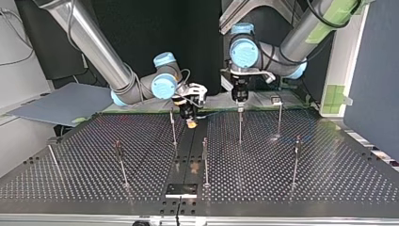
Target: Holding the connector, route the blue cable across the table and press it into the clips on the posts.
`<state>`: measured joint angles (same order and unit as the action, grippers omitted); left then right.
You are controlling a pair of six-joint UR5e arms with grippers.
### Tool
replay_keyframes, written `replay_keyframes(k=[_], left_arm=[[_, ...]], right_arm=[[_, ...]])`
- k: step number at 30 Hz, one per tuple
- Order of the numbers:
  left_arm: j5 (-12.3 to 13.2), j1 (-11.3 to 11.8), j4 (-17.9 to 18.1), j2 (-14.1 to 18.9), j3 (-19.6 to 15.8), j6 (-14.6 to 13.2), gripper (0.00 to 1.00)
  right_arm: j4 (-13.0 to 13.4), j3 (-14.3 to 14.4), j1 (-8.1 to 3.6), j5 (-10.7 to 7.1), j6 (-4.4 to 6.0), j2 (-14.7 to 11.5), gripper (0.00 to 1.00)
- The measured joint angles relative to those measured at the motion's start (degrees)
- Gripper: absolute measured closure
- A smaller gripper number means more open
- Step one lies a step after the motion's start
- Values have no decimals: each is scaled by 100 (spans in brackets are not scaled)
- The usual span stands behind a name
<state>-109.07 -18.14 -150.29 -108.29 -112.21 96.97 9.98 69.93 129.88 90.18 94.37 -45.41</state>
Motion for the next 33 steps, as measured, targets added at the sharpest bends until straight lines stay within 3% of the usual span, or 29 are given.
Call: replay_keyframes(k=[5,11,17,25,33], left_arm=[[-77,-216,140,-176,6,83,0],[-13,-309,249,-436,95,122,0],[-26,-339,294,-674,322,183,0],[-18,-342,312,-726,551,258,0],[165,-347,298,-786,674,353,0]], right_arm=[[-87,5,-2,0,-1,-120,100],[-205,7,-1,0,-3,-252,100],[-322,55,0,0,-6,-270,100],[-328,168,-1,0,8,-275,100],[-313,175,-9,-1,20,-275,100]])
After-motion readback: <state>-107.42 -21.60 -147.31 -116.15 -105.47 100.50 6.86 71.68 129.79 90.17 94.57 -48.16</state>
